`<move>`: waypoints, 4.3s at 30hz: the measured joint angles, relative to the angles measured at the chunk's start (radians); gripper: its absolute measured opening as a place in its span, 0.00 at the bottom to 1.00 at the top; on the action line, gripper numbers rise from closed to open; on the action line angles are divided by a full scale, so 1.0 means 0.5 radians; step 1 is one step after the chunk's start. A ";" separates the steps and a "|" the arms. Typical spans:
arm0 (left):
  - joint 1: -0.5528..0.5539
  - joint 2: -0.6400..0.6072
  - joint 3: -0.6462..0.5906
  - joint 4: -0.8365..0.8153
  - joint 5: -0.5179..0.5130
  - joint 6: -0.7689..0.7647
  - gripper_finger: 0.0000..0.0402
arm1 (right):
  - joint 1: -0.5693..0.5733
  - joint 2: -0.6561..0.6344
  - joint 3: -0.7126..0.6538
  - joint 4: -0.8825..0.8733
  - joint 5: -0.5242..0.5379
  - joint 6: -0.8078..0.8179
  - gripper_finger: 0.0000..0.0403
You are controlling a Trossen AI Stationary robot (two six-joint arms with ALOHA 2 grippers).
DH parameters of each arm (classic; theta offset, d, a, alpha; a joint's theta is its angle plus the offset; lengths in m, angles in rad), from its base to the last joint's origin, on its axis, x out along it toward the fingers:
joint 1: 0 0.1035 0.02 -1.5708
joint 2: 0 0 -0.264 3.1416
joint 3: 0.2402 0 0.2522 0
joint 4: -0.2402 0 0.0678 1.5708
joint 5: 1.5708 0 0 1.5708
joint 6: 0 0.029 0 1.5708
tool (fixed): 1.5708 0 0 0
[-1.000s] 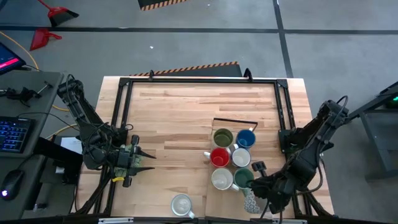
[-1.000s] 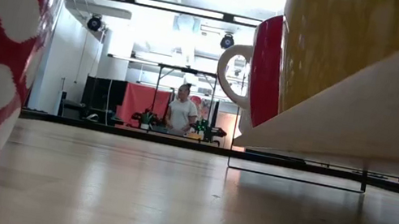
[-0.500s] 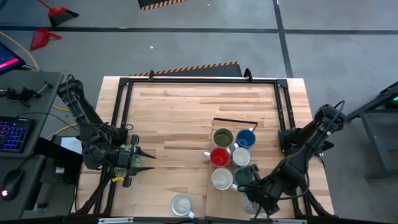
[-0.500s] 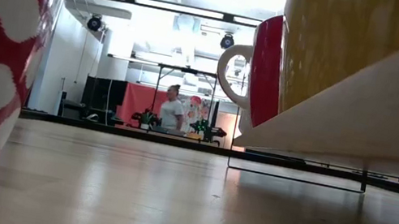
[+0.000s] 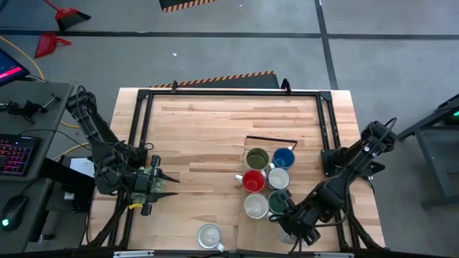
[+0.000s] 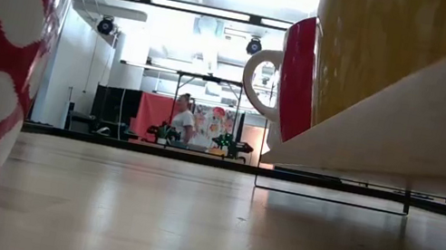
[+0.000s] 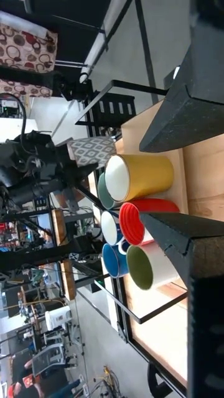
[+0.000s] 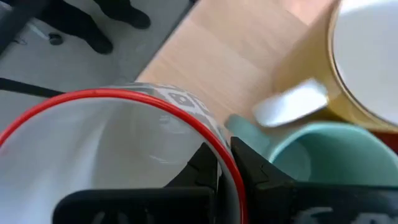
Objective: Place coffee mugs
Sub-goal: Put the gray and white mug on the shelf, then put the red and white mug on the shelf
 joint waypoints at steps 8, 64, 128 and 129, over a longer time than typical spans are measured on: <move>0.000 0.000 0.000 0.000 0.000 0.000 0.38 | 0.005 0.038 0.002 0.108 -0.058 -0.154 0.00; -0.001 0.000 0.000 0.001 -0.037 -0.069 0.38 | -0.075 0.274 0.002 0.283 -0.071 -0.536 0.00; 0.000 0.000 0.000 0.000 -0.033 -0.152 0.38 | -0.072 0.272 0.031 0.365 -0.131 -0.174 0.27; -0.001 0.000 0.000 0.000 -0.032 -0.153 0.38 | -0.072 0.272 0.055 0.366 -0.131 -0.180 0.27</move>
